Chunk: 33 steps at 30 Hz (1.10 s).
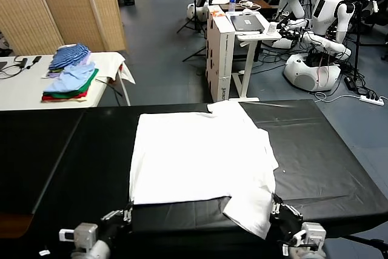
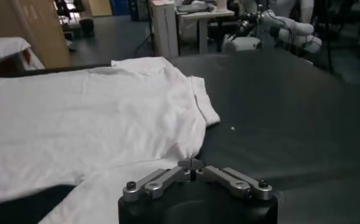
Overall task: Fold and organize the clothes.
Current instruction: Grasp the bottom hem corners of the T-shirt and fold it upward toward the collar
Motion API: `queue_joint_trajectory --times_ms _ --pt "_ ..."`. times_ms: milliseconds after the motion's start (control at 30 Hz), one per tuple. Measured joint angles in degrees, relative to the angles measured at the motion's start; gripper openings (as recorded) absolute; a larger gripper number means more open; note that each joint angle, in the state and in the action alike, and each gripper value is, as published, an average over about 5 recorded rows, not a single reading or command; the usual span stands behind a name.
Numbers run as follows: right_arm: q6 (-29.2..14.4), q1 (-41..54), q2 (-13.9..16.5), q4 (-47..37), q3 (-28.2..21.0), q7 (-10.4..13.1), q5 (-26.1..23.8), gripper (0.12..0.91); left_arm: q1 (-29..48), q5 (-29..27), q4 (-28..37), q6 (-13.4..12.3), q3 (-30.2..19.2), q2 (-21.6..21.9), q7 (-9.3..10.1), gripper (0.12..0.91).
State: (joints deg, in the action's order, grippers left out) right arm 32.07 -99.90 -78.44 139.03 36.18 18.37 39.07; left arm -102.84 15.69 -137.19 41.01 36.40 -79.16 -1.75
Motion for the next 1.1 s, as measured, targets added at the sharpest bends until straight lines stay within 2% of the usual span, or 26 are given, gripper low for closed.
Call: queue_joint_trajectory --times_ms 167,400,833,1100 --pt "-0.3 2.8 0.3 -0.8 0.2 1.3 4.8 0.151 0.9 1.7 -1.8 1.2 0.6 0.7 0.44 0.146" --pt "-2.1 8.4 0.0 -5.4 -0.1 2.1 7.5 0.151 5.4 5.9 -0.7 1.3 0.4 2.0 2.85 0.146" --pt "-3.4 17.6 -0.5 -14.5 -1.0 2.4 8.0 0.151 16.0 11.2 6.8 1.2 -0.6 3.1 5.96 0.146" --pt "-3.5 21.5 -0.8 -18.4 -2.1 1.9 6.9 0.151 21.1 11.2 10.9 1.2 -1.4 3.0 6.61 0.146"
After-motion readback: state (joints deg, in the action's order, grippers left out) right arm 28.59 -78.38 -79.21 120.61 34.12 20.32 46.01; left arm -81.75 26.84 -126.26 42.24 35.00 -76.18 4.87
